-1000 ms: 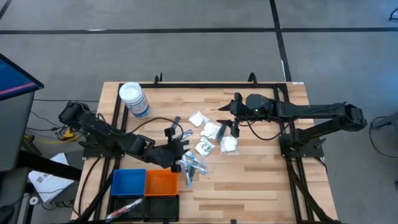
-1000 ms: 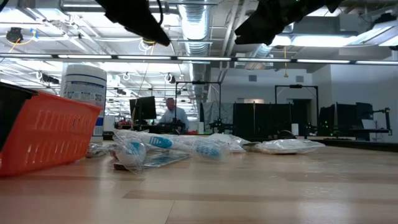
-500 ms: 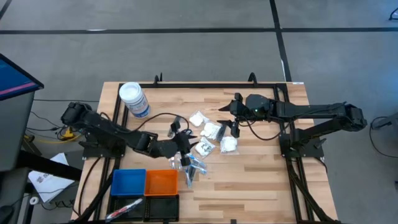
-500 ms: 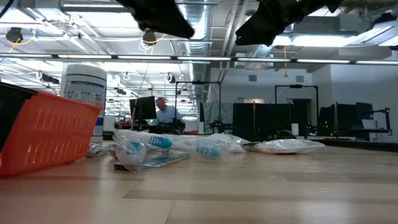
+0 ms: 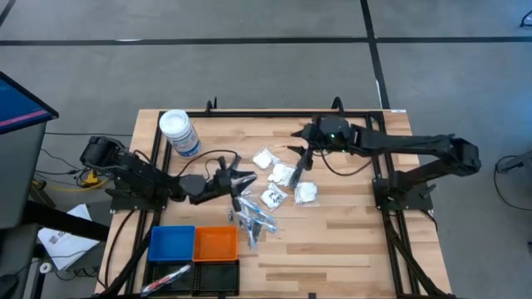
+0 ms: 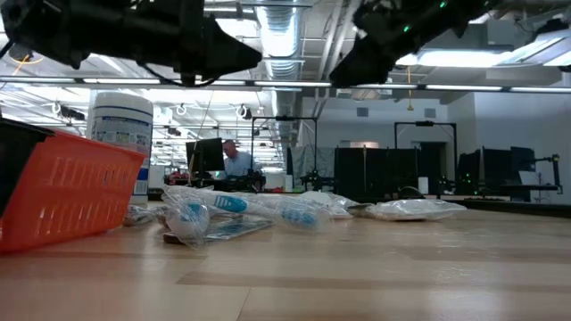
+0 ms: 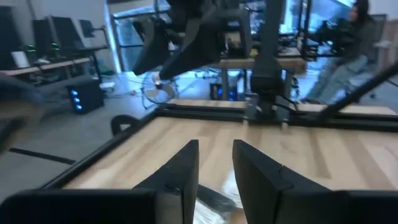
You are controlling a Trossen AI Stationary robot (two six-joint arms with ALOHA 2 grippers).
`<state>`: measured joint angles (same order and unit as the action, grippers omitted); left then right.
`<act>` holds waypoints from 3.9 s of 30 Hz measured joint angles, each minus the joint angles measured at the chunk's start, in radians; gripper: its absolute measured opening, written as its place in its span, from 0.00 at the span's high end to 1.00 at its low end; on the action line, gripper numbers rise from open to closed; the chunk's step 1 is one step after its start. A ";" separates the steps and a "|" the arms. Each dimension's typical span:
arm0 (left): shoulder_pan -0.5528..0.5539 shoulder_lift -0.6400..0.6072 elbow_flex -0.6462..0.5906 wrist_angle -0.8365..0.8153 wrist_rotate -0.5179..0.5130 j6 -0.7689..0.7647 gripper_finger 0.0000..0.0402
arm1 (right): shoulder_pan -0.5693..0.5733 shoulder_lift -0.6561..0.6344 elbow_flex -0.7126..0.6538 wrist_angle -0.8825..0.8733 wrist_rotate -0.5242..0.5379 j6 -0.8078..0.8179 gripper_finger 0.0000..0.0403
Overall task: Pick & Place Travel size toiletries
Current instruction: Put the top right black comb into the blue basket
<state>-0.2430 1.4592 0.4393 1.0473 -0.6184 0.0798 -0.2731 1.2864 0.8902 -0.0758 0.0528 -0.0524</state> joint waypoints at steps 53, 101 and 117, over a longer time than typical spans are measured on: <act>0.102 -0.481 -0.027 -0.255 0.252 0.121 0.77 | 0.132 0.176 -0.014 -0.545 0.394 0.240 0.71; 0.096 -0.669 0.021 -0.299 0.343 0.207 0.77 | 0.302 -0.042 -0.430 0.082 0.235 1.454 0.32; 0.037 -0.684 0.019 -0.301 0.345 0.209 0.77 | 0.231 0.211 -0.430 0.316 0.155 1.445 0.29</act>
<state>-0.2056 0.7756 0.4583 0.7460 -0.2737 0.2889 -0.0423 1.4971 0.4606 0.2400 0.2073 1.3925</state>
